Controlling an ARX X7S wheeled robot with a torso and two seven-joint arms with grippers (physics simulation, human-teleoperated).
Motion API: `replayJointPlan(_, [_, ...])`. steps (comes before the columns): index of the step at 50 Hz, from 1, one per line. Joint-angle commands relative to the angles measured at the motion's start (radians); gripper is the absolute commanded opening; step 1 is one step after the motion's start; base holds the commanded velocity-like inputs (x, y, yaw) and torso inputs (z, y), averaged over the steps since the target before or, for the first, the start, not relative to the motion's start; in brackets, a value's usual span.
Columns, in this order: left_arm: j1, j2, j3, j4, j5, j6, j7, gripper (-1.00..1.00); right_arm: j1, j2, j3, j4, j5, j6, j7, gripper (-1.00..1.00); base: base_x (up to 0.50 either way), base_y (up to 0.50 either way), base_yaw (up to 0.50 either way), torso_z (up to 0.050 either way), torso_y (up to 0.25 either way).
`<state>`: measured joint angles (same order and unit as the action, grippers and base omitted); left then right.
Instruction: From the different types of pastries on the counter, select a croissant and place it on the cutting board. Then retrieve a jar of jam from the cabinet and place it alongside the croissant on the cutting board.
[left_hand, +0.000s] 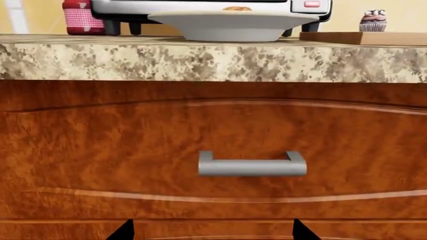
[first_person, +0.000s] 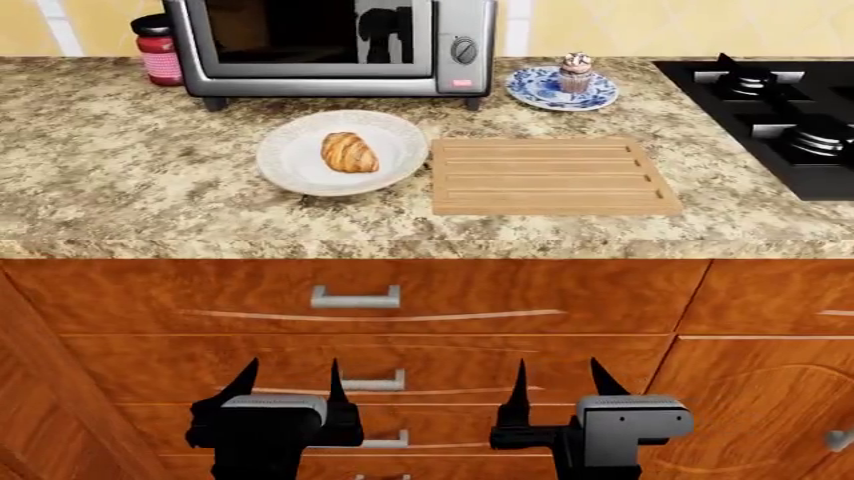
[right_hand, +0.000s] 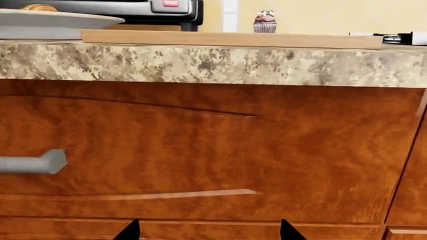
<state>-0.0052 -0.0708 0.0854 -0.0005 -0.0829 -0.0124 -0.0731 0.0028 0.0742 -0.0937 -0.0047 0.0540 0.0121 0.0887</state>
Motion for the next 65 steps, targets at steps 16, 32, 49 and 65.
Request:
replayJointPlan(16, [-0.002, -0.029, 0.034, 0.001, -0.038, -0.004, -0.029, 1.00, 0.001, 0.031, -0.040, -0.002, 0.024, -0.002, 0.036, 1.00, 0.00, 0.28, 0.00, 0.000, 0.000])
replayJointPlan(32, [-0.015, -0.059, 0.059, 0.074, -0.079, -0.112, -0.028, 1.00, 0.001, 0.054, -0.058, -0.103, 0.046, 0.104, 0.056, 1.00, 0.00, 0.15, 0.00, 0.000, 0.000])
replayJointPlan(49, [-0.210, -0.205, -0.054, 0.848, -0.474, -0.884, -0.061, 1.00, 0.311, 0.176, 0.227, -1.007, 0.519, 1.196, 0.077, 1.00, 0.00, 0.00, 0.00, 0.000, 0.000])
replayJointPlan(65, [-0.976, -0.262, -0.414, 0.654, -1.584, -1.488, -0.666, 1.00, 1.152, 0.445, 0.272, -0.552, 1.776, 1.447, 0.904, 1.00, 0.02, 0.00, 0.00, 0.000, 0.000])
